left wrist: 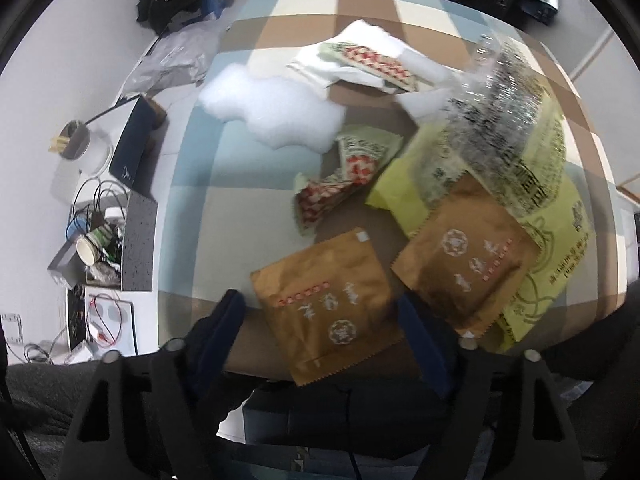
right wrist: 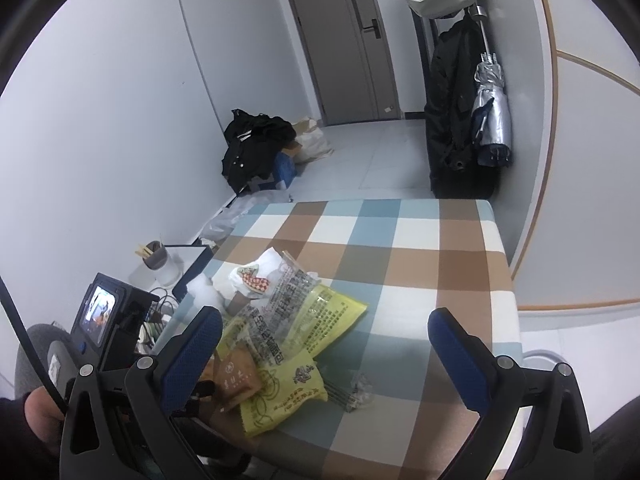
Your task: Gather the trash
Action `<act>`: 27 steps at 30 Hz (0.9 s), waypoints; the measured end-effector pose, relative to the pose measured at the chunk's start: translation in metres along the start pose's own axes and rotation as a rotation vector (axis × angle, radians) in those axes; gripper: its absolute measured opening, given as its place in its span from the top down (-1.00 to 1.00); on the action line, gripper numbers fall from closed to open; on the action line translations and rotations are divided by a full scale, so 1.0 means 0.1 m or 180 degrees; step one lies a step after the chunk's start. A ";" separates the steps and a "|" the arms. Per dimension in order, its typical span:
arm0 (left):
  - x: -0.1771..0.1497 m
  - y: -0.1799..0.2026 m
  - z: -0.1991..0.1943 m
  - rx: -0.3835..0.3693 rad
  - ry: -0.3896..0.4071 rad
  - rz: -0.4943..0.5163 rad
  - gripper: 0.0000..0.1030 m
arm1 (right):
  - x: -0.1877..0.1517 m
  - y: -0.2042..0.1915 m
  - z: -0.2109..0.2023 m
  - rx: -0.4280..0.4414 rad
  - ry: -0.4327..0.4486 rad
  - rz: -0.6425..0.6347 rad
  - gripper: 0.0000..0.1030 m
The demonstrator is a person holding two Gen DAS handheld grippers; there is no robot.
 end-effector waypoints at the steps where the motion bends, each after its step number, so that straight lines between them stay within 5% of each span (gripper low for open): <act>1: 0.00 0.01 -0.01 -0.0023 0.0012 0.0035 -0.29 | 0.00 0.00 -0.01 0.0002 0.0006 -0.0001 -1.00; 11: 0.04 -0.10 -0.05 -0.0191 0.0104 -0.0102 0.64 | -0.02 -0.04 -0.04 -0.0017 0.0027 -0.0051 -1.00; 21: 0.05 -0.26 0.04 -0.0397 0.0123 -0.0356 0.60 | -0.04 -0.07 -0.04 -0.0043 0.0022 -0.0089 -1.00; 27: -0.01 -0.17 0.06 -0.0359 0.0085 -0.0258 -0.13 | -0.04 -0.12 -0.04 -0.0032 0.0025 -0.0116 -1.00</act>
Point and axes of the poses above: each gripper's, at about its wrist camera, not at the fingertips, and z roughly the way its jaws point, y to its right, x to its top, the point moved 4 cm from there along z, roughly the way its jaws point, and after that the axes turned 8 degrees about x, right-handed, at the moved point
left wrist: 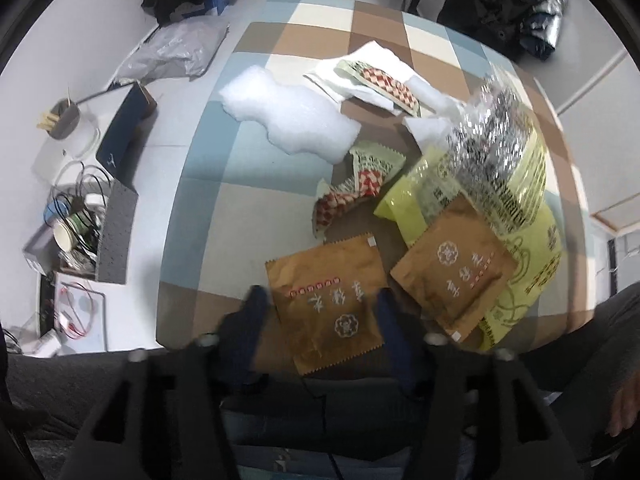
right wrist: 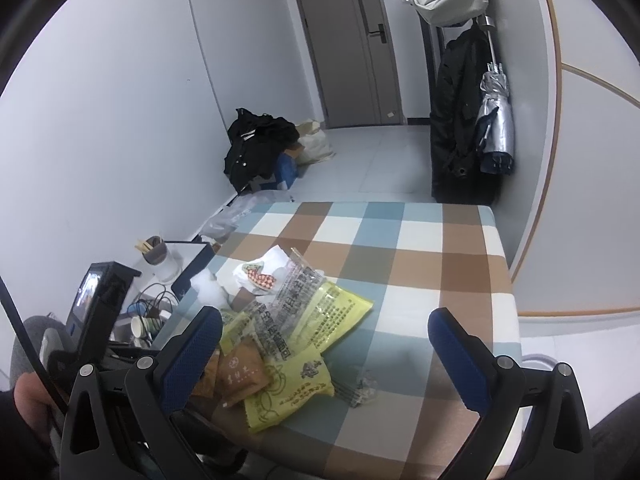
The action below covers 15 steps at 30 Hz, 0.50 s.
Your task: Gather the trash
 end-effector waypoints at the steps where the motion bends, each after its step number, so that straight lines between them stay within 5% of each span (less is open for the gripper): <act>1: -0.01 0.03 0.00 0.0057 0.0010 0.0079 -0.17 | 0.00 -0.01 -0.01 -0.0001 0.0007 -0.0010 -1.00; 8: -0.03 0.11 0.06 0.0306 -0.0049 0.0295 -0.65 | 0.00 -0.03 -0.08 0.0008 0.0062 -0.0077 -1.00; 15: -0.04 0.06 0.07 0.0315 -0.0020 0.0210 -0.68 | 0.02 0.02 -0.17 0.0056 0.0117 0.0018 -1.00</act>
Point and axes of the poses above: each gripper's, at about its wrist camera, not at the fingertips, and z roughly the way its jaws point, y to its right, x to its top, the point moved 4 cm from there along z, roughly the way its jaws point, and after that the axes turned 8 degrees about x, right-handed, at the moved point
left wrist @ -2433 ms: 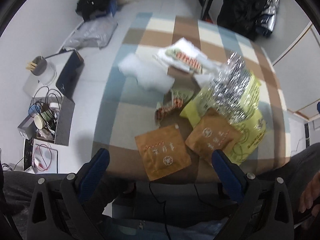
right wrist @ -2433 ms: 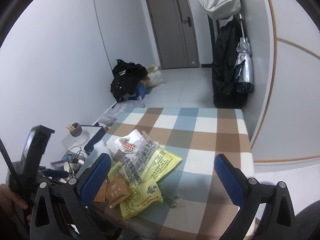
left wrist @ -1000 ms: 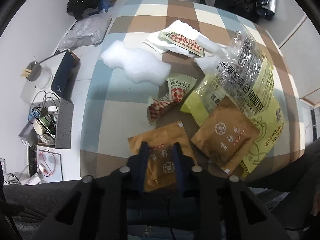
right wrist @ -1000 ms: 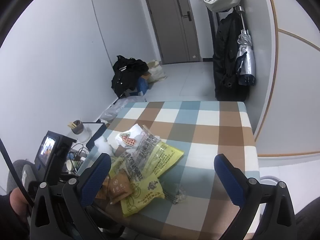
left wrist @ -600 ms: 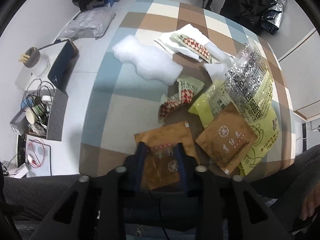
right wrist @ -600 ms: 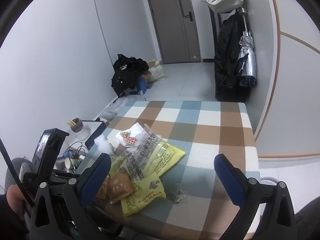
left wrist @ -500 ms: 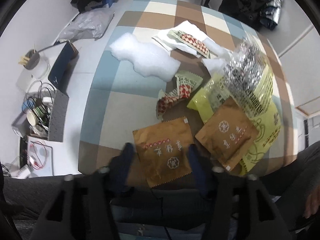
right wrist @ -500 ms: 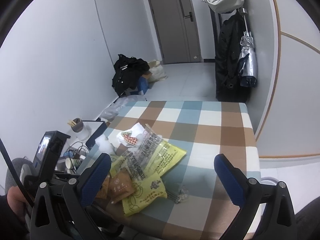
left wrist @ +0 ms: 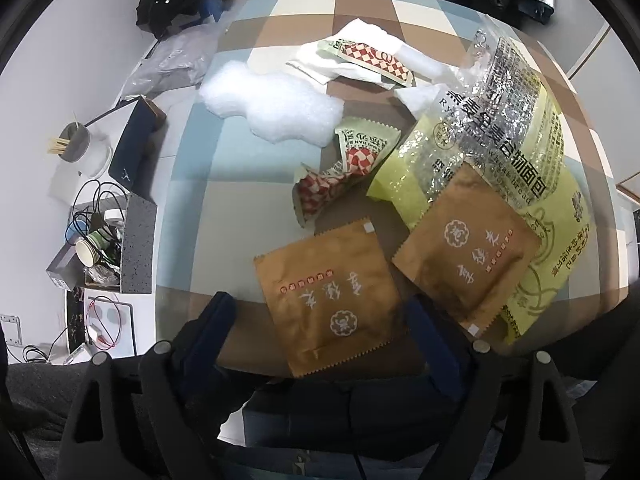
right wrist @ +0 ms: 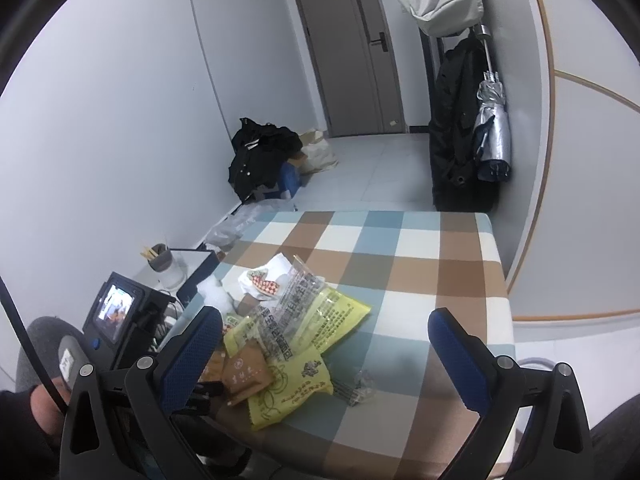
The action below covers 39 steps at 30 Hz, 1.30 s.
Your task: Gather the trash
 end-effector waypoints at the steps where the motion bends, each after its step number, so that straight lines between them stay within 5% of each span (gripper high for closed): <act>1: 0.00 0.01 -0.01 -0.0002 -0.0003 -0.0005 -0.65 | 0.00 0.00 -0.01 0.0008 0.0009 0.0010 -1.00; 11: 0.00 0.18 -0.13 -0.0057 0.0000 0.0161 0.22 | 0.03 0.04 -0.10 0.0056 0.0065 0.0100 -1.00; 27: 0.09 0.00 -0.11 -0.0238 0.0009 -0.0115 0.40 | 0.02 0.05 -0.12 0.0072 0.0041 0.0158 -1.00; 39: 0.08 -0.04 -0.14 -0.0535 0.0074 -0.0198 0.64 | -0.14 -0.01 0.13 -0.0081 -0.0272 0.0003 -1.00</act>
Point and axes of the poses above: each gripper's, at about its wrist camera, not at the fingertips, and z roughly the way its jaws point, y to its right, x to its top, the point moved 4 cm from there along z, roughly the way its jaws point, and after that the axes turned 8 degrees about x, right-handed, at the moved point
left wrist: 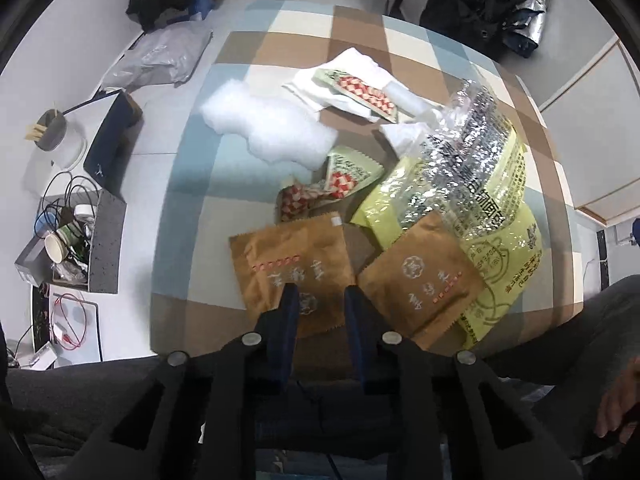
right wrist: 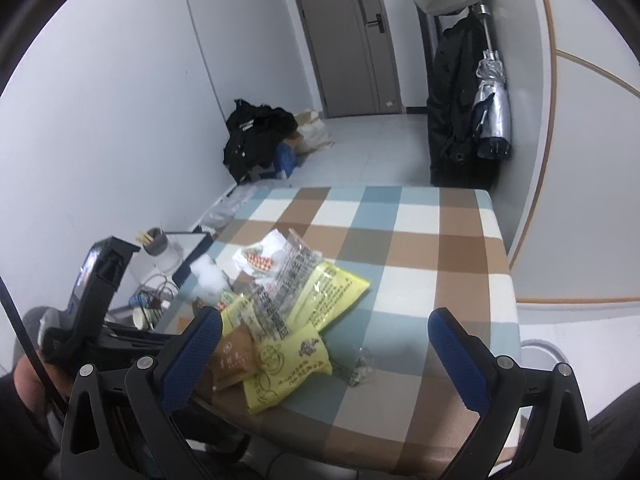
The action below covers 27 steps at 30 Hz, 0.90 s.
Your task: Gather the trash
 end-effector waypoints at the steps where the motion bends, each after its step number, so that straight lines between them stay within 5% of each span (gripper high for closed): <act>1: 0.01 0.01 -0.05 -0.0030 0.0056 0.0015 0.64 | -0.01 -0.02 0.02 -0.0018 -0.0016 -0.0028 -1.00; 5: 0.04 0.00 -0.20 0.0108 0.0242 0.0088 0.52 | -0.03 -0.11 0.06 -0.0058 -0.0037 -0.0136 -1.00; 7: 0.04 -0.02 -0.15 0.0223 0.0210 0.0110 -0.06 | -0.03 -0.14 0.07 -0.0058 -0.0037 -0.0151 -1.00; 8: 0.04 -0.02 -0.13 0.0234 0.0196 0.0108 -0.14 | -0.03 -0.15 0.07 -0.0060 -0.0040 -0.0151 -1.00; 13: 0.04 -0.12 0.06 0.0463 0.0060 0.0102 -0.15 | -0.02 -0.18 0.06 -0.0048 -0.0006 -0.0170 -1.00; 27: 0.01 0.01 0.10 0.0496 -0.0002 0.0226 -0.37 | 0.05 -0.04 -0.06 0.0121 0.0097 0.0039 -1.00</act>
Point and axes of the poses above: each gripper's, at about its wrist camera, not at the fingertips, and z roughly the way its jaws point, y to its right, x to its top, the point moved 4 cm from there along z, roughly the way its jaws point, and after that the axes turned 8 degrees about x, right-handed, at the moved point
